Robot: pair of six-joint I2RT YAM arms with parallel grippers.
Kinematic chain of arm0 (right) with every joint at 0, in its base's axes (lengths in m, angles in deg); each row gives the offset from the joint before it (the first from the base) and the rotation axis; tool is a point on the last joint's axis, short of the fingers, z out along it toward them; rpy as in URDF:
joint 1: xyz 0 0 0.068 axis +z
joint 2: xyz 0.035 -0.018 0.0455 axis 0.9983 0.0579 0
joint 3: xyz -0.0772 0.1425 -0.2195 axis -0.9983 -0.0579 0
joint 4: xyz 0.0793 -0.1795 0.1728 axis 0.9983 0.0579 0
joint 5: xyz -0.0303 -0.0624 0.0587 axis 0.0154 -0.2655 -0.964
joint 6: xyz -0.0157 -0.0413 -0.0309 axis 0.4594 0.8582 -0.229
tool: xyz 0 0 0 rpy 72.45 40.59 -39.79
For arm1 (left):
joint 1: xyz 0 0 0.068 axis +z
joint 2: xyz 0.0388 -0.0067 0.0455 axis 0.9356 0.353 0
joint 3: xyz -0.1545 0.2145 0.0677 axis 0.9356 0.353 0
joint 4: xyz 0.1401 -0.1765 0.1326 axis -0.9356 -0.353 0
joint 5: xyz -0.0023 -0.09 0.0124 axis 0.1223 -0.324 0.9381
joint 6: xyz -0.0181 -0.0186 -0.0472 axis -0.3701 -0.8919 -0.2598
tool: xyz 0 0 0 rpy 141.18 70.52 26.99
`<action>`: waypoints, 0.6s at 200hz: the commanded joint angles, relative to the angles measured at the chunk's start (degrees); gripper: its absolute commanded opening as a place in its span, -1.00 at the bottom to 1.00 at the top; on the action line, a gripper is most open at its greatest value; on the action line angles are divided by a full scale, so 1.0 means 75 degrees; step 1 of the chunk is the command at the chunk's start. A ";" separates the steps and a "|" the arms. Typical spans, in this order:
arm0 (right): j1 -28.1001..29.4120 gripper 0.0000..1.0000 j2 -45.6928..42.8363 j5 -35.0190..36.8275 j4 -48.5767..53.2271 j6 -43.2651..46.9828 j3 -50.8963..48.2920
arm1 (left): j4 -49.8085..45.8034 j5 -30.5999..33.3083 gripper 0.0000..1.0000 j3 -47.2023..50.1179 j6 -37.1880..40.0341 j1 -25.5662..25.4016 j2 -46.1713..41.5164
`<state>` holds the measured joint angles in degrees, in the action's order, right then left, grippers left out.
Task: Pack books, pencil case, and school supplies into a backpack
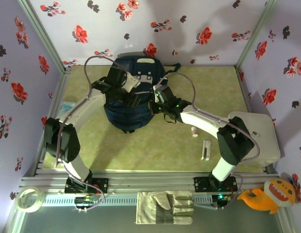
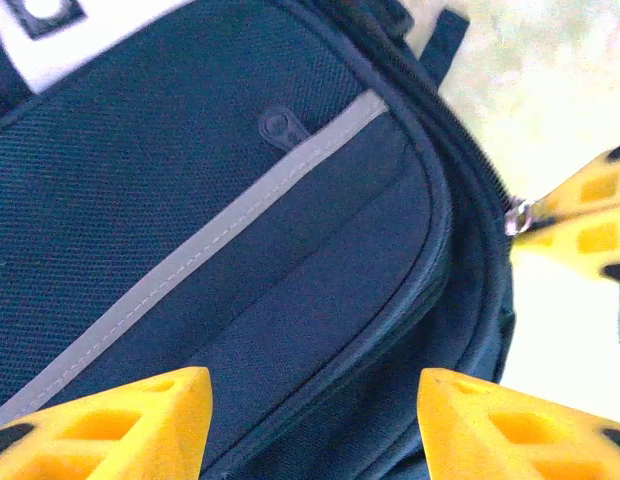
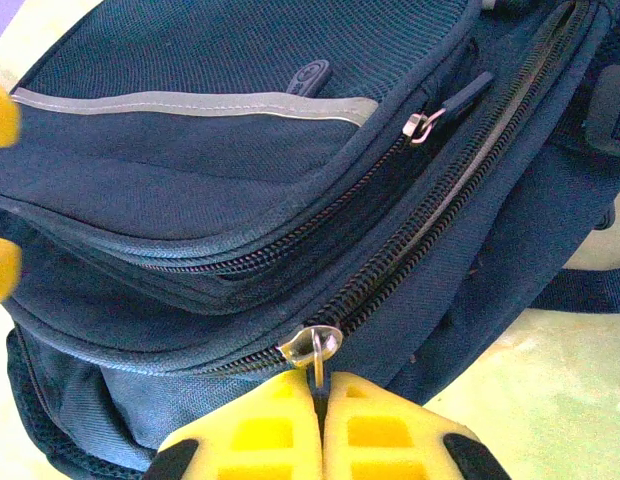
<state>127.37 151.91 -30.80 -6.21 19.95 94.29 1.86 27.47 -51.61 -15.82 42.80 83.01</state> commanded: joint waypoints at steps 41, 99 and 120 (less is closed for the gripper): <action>-0.0105 -1.00 -0.0436 -0.0212 -0.0490 -0.0165 -0.0083 | 0.0224 -0.0520 0.12 0.0080 0.1357 -0.0015 0.0282; -0.0116 -1.00 -0.0440 -0.0339 -0.0515 -0.0210 -0.0089 | -0.0297 -0.0383 0.00 -0.0665 0.2199 -0.0017 0.1024; -0.0116 -1.00 -0.0453 -0.0365 -0.0519 -0.0206 -0.0099 | -0.0525 -0.0357 0.00 -0.0877 0.2538 -0.0015 0.1261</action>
<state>126.89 151.89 -32.38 -6.89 19.01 93.65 0.99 24.89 -55.26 -1.84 42.80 90.31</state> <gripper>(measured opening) 0.055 0.502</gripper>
